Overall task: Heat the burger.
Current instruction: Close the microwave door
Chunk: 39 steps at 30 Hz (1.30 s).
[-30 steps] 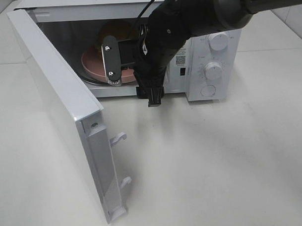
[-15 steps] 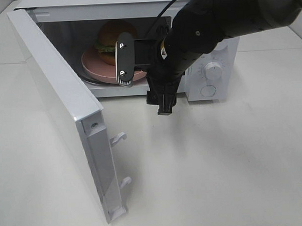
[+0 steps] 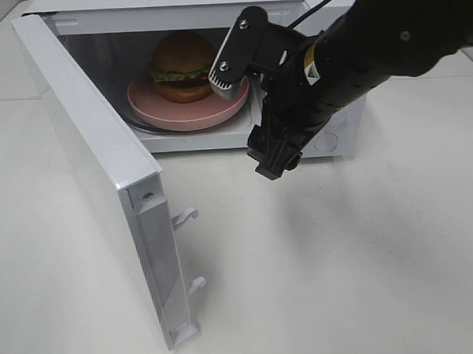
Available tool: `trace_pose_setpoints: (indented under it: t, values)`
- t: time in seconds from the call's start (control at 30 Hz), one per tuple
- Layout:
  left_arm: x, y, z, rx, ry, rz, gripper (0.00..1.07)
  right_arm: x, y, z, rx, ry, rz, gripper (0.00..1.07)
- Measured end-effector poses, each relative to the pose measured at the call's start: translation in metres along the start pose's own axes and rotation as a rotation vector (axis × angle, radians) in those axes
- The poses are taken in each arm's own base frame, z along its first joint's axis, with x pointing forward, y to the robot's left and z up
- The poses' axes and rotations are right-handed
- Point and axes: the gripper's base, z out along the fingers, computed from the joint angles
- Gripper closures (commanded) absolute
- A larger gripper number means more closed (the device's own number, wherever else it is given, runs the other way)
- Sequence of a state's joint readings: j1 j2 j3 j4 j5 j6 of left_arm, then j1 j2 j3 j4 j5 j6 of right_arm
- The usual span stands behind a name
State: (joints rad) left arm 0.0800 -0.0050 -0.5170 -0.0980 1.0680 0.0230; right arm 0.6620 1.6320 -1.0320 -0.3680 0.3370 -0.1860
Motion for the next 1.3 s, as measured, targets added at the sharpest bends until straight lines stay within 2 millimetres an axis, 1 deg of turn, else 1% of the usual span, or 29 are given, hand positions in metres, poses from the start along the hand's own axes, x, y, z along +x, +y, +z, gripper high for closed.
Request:
trace_pose_setpoints:
  t: [0.03, 0.1, 0.13, 0.17, 0.2, 0.27, 0.3, 0.33, 0.4, 0.43, 0.47, 0.57, 0.6, 0.63, 0.7, 0.73, 0.77, 0.83, 0.87, 0.9, 0.93, 1.0, 1.03, 1.07, 1.13, 1.2, 1.23, 1.27, 1.3]
  values:
    - [0.0, 0.0, 0.0, 0.0, 0.0, 0.0, 0.06, 0.0, 0.0, 0.0, 0.0, 0.0, 0.0, 0.31]
    - [0.0, 0.0, 0.0, 0.0, 0.0, 0.0, 0.06, 0.005, 0.0, -0.015, 0.008, -0.007, 0.109, 0.31]
    - [0.0, 0.0, 0.0, 0.0, 0.0, 0.0, 0.06, 0.005, 0.0, -0.015, 0.008, -0.007, 0.109, 0.31]
    - [0.0, 0.0, 0.0, 0.0, 0.0, 0.0, 0.06, 0.008, 0.0, -0.026, 0.015, -0.008, 0.172, 0.31]
    - [0.0, 0.0, 0.0, 0.0, 0.0, 0.0, 0.06, 0.008, 0.0, -0.026, 0.015, -0.008, 0.172, 0.31]
    - [0.0, 0.0, 0.0, 0.0, 0.0, 0.0, 0.06, 0.013, 0.0, -0.041, 0.024, -0.003, 0.251, 0.31]
    - [0.0, 0.0, 0.0, 0.0, 0.0, 0.0, 0.06, 0.013, 0.0, -0.041, 0.024, -0.003, 0.251, 0.31]
    - [0.0, 0.0, 0.0, 0.0, 0.0, 0.0, 0.06, 0.018, 0.001, -0.05, 0.029, 0.002, 0.285, 0.31]
    - [0.0, 0.0, 0.0, 0.0, 0.0, 0.0, 0.06, 0.019, 0.0, -0.055, 0.033, -0.001, 0.3, 0.31]
    - [0.0, 0.0, 0.0, 0.0, 0.0, 0.0, 0.06, 0.024, -0.001, -0.063, 0.041, 0.003, 0.346, 0.31]
    - [0.0, 0.0, 0.0, 0.0, 0.0, 0.0, 0.06, 0.024, -0.001, -0.063, 0.041, 0.003, 0.346, 0.31]
    - [0.0, 0.0, 0.0, 0.0, 0.0, 0.0, 0.06, 0.033, -0.009, -0.075, 0.064, 0.019, 0.434, 0.31]
    - [0.0, 0.0, 0.0, 0.0, 0.0, 0.0, 0.06, 0.04, -0.017, -0.083, 0.091, 0.046, 0.503, 0.31]
    - [0.0, 0.0, 0.0, 0.0, 0.0, 0.0, 0.06, 0.04, -0.017, -0.083, 0.091, 0.046, 0.503, 0.31]
    - [0.0, 0.0, 0.0, 0.0, 0.0, 0.0, 0.06, 0.055, -0.028, -0.093, 0.135, 0.108, 0.589, 0.31]
    - [0.0, 0.0, 0.0, 0.0, 0.0, 0.0, 0.06, 0.055, -0.028, -0.093, 0.135, 0.108, 0.589, 0.31]
    - [0.0, 0.0, 0.0, 0.0, 0.0, 0.0, 0.06, 0.065, -0.035, -0.1, 0.16, 0.158, 0.639, 0.31]
    - [0.0, 0.0, 0.0, 0.0, 0.0, 0.0, 0.06, 0.069, -0.037, -0.103, 0.168, 0.176, 0.665, 0.31]
    - [0.0, 0.0, 0.0, 0.0, 0.0, 0.0, 0.06, 0.08, -0.043, -0.11, 0.189, 0.214, 0.723, 0.31]
    - [0.0, 0.0, 0.0, 0.0, 0.0, 0.0, 0.06, 0.084, -0.045, -0.113, 0.194, 0.234, 0.747, 0.31]
    - [0.0, 0.0, 0.0, 0.0, 0.0, 0.0, 0.06, 0.084, -0.045, -0.113, 0.194, 0.234, 0.747, 0.31]
    - [0.0, 0.0, 0.0, 0.0, 0.0, 0.0, 0.06, 0.096, -0.05, -0.126, 0.216, 0.277, 0.821, 0.31]
    - [0.0, 0.0, 0.0, 0.0, 0.0, 0.0, 0.06, 0.096, -0.05, -0.126, 0.216, 0.277, 0.821, 0.31]
    - [0.0, 0.0, 0.0, 0.0, 0.0, 0.0, 0.06, 0.101, -0.05, -0.134, 0.227, 0.296, 0.84, 0.31]
    - [0.0, 0.0, 0.0, 0.0, 0.0, 0.0, 0.06, 0.103, -0.049, -0.139, 0.23, 0.306, 0.846, 0.31]
    - [0.0, 0.0, 0.0, 0.0, 0.0, 0.0, 0.06, 0.105, -0.045, -0.152, 0.237, 0.311, 0.856, 0.31]
    - [0.0, 0.0, 0.0, 0.0, 0.0, 0.0, 0.06, 0.105, -0.045, -0.152, 0.237, 0.311, 0.856, 0.31]
    - [0.0, 0.0, 0.0, 0.0, 0.0, 0.0, 0.06, 0.109, -0.041, -0.161, 0.24, 0.321, 0.861, 0.31]
    - [0.0, 0.0, 0.0, 0.0, 0.0, 0.0, 0.06, 0.111, -0.039, -0.164, 0.24, 0.328, 0.863, 0.31]
